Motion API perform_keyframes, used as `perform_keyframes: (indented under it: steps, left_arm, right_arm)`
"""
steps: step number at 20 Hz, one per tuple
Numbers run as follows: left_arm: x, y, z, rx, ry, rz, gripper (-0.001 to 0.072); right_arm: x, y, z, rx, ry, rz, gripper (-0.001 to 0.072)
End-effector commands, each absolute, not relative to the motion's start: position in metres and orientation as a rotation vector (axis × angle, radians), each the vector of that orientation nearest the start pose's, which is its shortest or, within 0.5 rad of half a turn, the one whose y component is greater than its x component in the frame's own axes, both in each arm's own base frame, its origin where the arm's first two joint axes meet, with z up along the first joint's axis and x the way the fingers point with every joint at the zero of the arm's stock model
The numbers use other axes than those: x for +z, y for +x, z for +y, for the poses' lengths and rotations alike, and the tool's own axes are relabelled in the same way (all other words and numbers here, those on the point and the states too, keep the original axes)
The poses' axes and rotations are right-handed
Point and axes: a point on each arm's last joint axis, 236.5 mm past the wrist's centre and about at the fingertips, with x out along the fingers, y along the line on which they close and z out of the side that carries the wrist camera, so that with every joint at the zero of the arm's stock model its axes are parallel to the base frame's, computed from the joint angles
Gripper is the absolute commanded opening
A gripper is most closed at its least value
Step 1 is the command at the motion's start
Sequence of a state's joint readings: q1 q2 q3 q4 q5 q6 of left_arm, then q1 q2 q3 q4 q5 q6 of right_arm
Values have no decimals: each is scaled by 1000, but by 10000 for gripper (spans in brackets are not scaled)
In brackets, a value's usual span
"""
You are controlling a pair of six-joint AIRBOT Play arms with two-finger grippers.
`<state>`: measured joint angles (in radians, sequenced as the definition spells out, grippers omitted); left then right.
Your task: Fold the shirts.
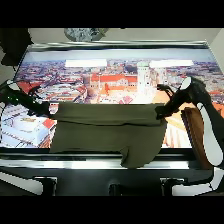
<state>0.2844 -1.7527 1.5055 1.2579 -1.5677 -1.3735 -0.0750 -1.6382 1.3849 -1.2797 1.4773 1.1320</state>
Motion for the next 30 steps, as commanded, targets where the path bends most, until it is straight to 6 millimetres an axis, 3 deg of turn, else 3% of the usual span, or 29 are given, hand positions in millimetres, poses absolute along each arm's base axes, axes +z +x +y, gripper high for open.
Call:
perform_keyframes:
  steps: [1, 2, 3, 4, 5, 8, 10, 13, 15, 17, 19, 23, 27, 28, 30]
  left_arm:
    - [-71, 362, 31, -201, -404, 1766, 25]
    - [-71, 363, 31, -201, -403, 1765, 69]
    - [-70, 362, 31, -202, -403, 1767, 281]
    - [-67, 358, 31, -205, -407, 1779, 412]
    - [-62, 353, 33, -205, -408, 1795, 412]
    - [-44, 329, 47, -129, -450, 1849, 412]
    - [-39, 310, 47, -89, -470, 1828, 411]
    - [-65, 257, 42, -21, -479, 1830, 411]
    - [-85, 221, 35, 8, -520, 1857, 411]
    - [-99, 199, 25, -12, -521, 1861, 410]
    - [-107, 195, 21, -17, -524, 1847, 410]
    - [-112, 216, 10, -20, -600, 1754, 409]
    - [-121, 216, -2, -8, -662, 1733, 347]
    - [-124, 213, -4, -6, -659, 1736, 145]
    - [-125, 214, -3, -4, -656, 1728, 35]
  right_arm:
    - [-76, 355, 55, 464, 123, 1650, 45]
    - [-76, 354, 53, 463, 116, 1657, 47]
    - [-73, 353, 51, 462, 114, 1660, 133]
    - [-66, 351, 43, 464, 95, 1664, 358]
    - [-55, 347, 35, 484, 71, 1666, 490]
    - [-23, 314, -10, 440, 26, 1739, 515]
    - [-13, 294, -32, 391, 19, 1751, 513]
    - [-23, 272, -31, 352, 33, 1697, 510]
    - [-37, 256, -18, 379, 55, 1674, 511]
    - [-46, 243, -10, 415, 59, 1676, 512]
    - [-49, 234, -9, 433, 54, 1696, 513]
    - [-49, 234, -9, 438, 49, 1696, 515]
    - [-53, 225, -5, 447, 63, 1714, 554]
    - [-58, 216, -1, 453, 77, 1730, 554]
    - [-70, 194, 16, 482, 141, 1744, 554]
